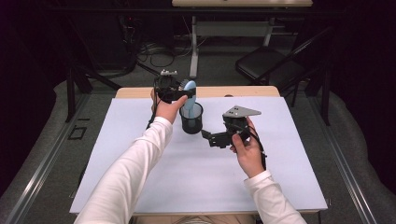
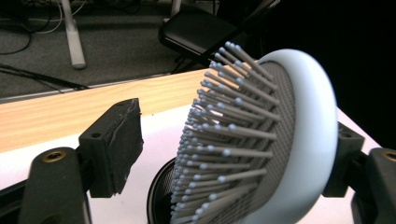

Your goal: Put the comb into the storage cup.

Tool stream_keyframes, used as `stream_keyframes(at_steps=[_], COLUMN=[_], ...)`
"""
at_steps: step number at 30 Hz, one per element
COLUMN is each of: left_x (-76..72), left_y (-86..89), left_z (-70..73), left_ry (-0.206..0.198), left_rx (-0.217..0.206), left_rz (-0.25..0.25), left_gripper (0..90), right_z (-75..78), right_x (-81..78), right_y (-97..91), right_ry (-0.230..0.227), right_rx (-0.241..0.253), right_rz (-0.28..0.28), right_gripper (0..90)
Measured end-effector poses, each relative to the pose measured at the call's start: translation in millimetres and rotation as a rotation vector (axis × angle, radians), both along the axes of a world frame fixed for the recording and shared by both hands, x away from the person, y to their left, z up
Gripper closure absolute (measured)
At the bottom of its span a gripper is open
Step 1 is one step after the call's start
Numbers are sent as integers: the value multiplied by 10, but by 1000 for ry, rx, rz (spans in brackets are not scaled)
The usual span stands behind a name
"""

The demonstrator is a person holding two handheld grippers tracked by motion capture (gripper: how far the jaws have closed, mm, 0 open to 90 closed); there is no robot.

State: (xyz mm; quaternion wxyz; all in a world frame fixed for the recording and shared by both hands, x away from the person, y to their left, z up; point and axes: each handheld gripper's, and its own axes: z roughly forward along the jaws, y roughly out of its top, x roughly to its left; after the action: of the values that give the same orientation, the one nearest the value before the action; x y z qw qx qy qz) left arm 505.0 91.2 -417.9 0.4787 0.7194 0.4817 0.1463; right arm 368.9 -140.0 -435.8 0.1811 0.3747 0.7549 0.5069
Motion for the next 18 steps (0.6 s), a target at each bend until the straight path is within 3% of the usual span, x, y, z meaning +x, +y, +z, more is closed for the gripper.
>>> stream_keyframes(at_steps=[6, 12, 15, 18], left_x=[-19, -48, -81, -115], left_y=[29, 82, 114, 149], left_z=[32, 82, 122, 155], left_ry=[-3, 10, -3, 15], left_rx=[-2, -38, -36, -48], left_rz=[14, 6, -15, -41], left_gripper=[117, 7, 4, 4], right_z=[-10, -15, -16, -16], right_x=[8, 11, 13, 12], right_y=[8, 9, 8, 7], right_ry=[1, 2, 2, 1], right_rx=[-2, -5, -7, -8], right_rz=[2, 0, -2, -4], right_gripper=[0, 0, 0, 0])
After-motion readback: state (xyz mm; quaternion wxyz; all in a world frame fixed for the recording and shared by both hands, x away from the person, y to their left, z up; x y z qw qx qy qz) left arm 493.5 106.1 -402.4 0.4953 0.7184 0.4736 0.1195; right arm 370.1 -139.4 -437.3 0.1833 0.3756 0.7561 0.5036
